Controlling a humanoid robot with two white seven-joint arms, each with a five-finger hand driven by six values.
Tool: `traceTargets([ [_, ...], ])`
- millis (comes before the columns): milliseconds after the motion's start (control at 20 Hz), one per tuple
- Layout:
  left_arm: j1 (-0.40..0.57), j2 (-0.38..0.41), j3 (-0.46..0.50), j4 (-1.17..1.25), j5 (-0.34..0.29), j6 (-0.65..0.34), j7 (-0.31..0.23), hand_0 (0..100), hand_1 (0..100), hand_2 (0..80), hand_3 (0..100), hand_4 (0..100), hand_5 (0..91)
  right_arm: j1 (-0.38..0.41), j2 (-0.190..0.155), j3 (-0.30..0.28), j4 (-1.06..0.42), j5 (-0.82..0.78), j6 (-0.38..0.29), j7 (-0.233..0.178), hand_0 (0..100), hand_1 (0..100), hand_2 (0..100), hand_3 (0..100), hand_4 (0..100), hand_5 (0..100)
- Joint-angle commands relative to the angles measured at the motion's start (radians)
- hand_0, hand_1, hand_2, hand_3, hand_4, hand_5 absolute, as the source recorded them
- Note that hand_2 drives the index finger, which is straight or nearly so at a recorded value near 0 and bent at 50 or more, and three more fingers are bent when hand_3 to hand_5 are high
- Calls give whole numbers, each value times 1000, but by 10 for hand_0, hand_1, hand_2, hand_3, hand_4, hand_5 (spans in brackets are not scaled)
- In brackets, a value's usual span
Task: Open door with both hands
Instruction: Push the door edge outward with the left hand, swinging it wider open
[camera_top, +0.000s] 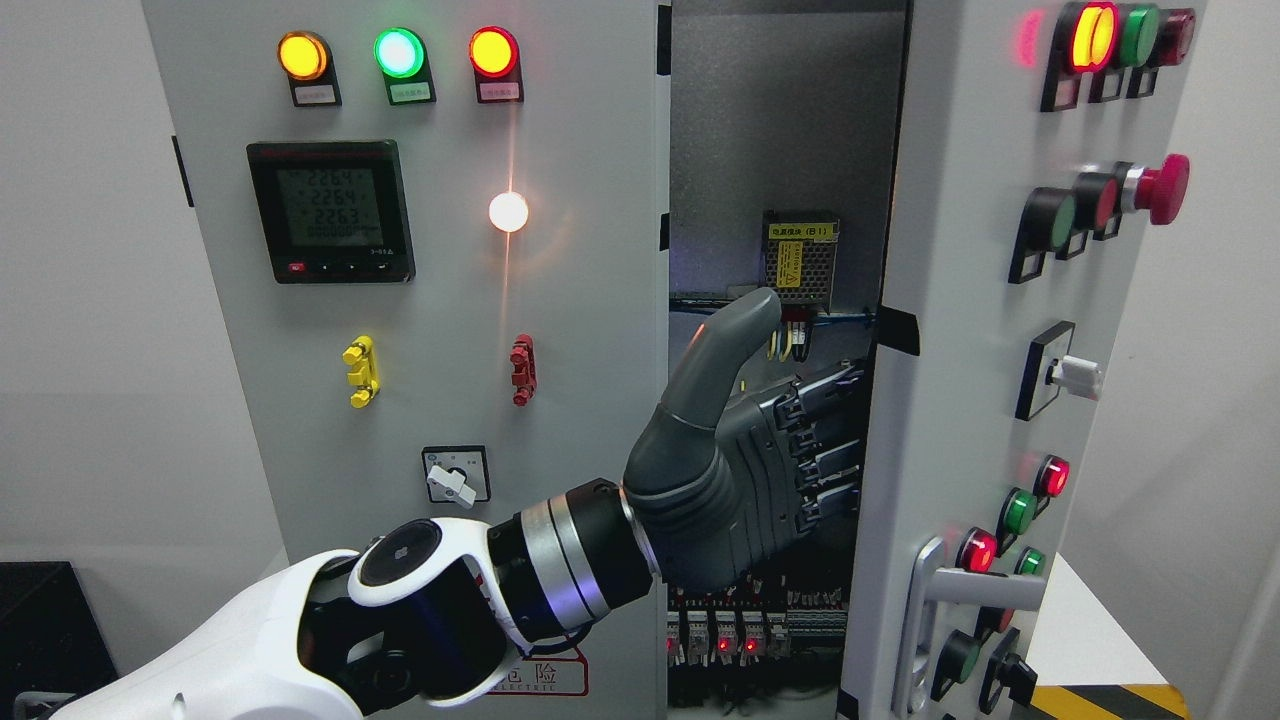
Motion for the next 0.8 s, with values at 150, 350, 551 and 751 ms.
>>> traceTargets([
  [150, -3, -73, -28, -2, -1, 4, 0, 0, 0, 0, 0, 0, 0, 0, 0, 3, 0, 0, 0, 1, 191, 0, 0, 0, 0, 0],
  [350, -3, -110, -32, 0, -3, 16, 0, 0, 0, 0, 0, 0, 0, 0, 0, 2, 0, 0, 0, 1, 190, 0, 0, 0, 0, 0],
  [551, -5, -148, -49, 4, -7, 17, 0, 0, 0, 0, 0, 0, 0, 0, 0, 3, 0, 0, 0, 1, 190, 0, 0, 0, 0, 0],
  [751, -17, -183, -71, 21, -12, 16, 0, 0, 0, 0, 0, 0, 0, 0, 0, 3, 0, 0, 0, 1, 191, 0, 0, 0, 0, 0],
])
